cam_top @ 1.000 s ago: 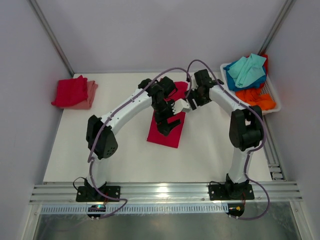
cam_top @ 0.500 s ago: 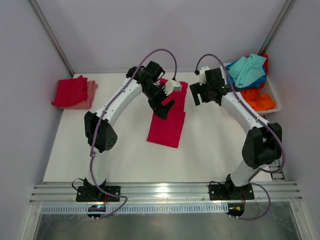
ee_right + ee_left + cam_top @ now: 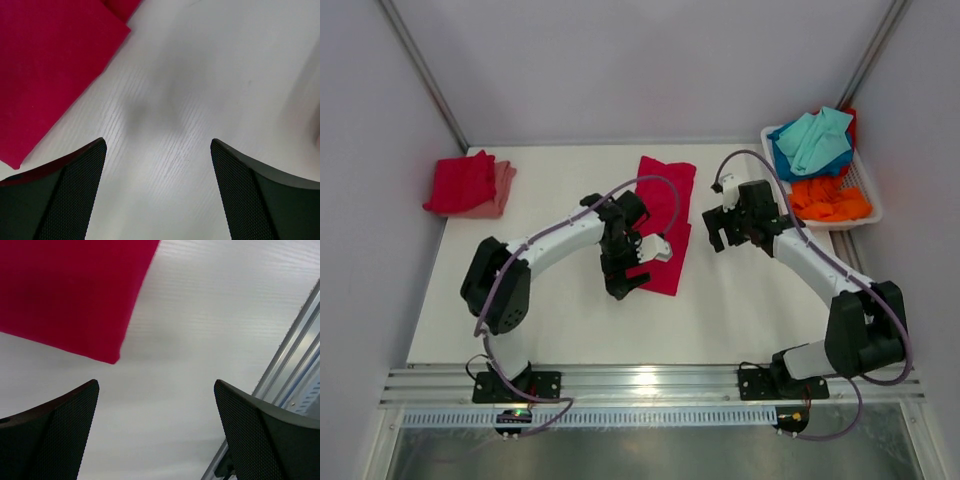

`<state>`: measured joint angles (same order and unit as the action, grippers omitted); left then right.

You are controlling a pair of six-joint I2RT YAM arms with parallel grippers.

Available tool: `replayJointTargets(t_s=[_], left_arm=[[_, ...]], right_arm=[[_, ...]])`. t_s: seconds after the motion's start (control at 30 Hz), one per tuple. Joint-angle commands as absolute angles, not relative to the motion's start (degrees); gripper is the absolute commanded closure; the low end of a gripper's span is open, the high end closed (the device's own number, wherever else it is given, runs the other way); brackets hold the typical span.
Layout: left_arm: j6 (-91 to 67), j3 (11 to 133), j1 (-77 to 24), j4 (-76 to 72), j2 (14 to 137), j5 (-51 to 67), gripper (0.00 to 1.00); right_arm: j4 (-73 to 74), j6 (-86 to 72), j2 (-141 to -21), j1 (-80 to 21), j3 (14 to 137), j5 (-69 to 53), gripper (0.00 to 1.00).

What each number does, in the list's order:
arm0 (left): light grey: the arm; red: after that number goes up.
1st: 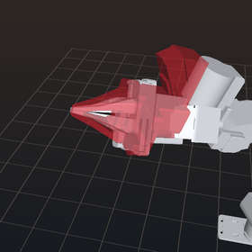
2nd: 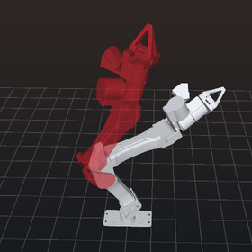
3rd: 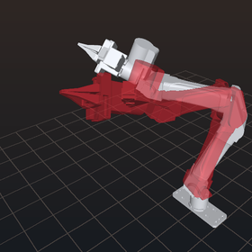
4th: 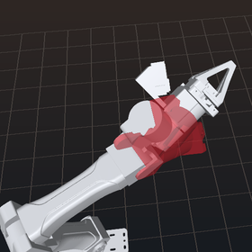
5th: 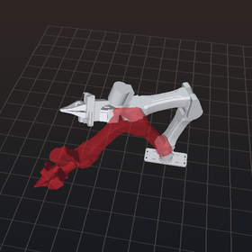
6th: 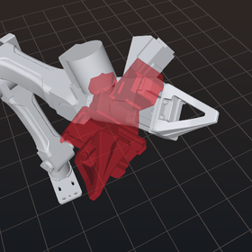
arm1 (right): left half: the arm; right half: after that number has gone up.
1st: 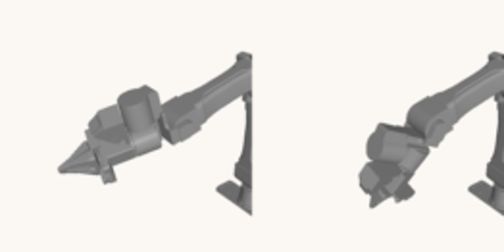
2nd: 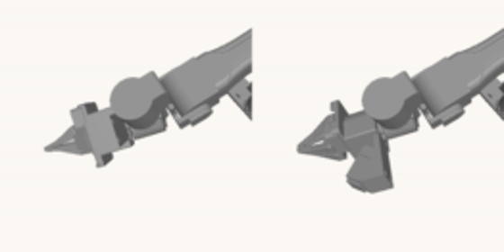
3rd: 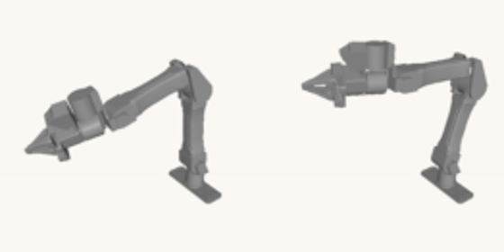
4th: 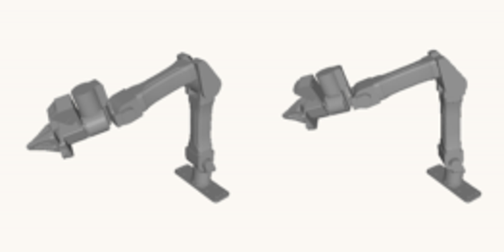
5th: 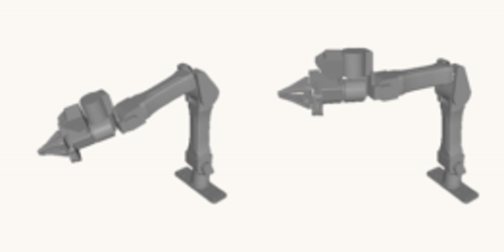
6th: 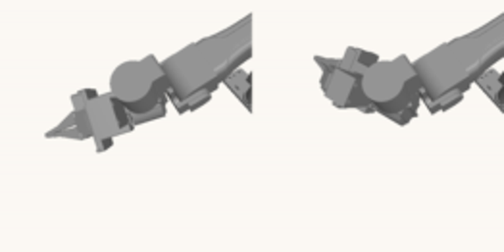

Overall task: Fold and stack the t-shirts
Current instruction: Grab one side of the 2/3 rectangular tshirt with left arm

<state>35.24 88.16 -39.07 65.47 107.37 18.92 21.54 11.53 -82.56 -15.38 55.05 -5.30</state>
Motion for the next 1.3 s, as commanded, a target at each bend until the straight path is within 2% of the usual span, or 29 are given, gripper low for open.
replayJointTargets(t_s=[0.0, 0.13, 0.47, 1.27], left_arm=[[35.4, 79.0, -43.2, 49.1, 97.9, 13.9, 0.01], [33.9, 74.5, -43.9, 44.7, 95.4, 15.8, 0.01], [33.4, 70.5, -45.3, 33.8, 97.6, 12.3, 0.01], [38.6, 64.7, -48.2, 24.5, 103.2, 5.8, 0.01]], right_arm=[[13.5, 10.9, -75.7, -15.5, 55.4, -3.7, 0.11], [7.8, 12.5, -73.3, -15.4, 51.2, -0.9, 0.1], [8.7, 15.3, -77.3, -15.4, 51.7, -2.9, 0.1], [10.0, 16.6, -79.7, -15.4, 53.0, -1.8, 0.1]])
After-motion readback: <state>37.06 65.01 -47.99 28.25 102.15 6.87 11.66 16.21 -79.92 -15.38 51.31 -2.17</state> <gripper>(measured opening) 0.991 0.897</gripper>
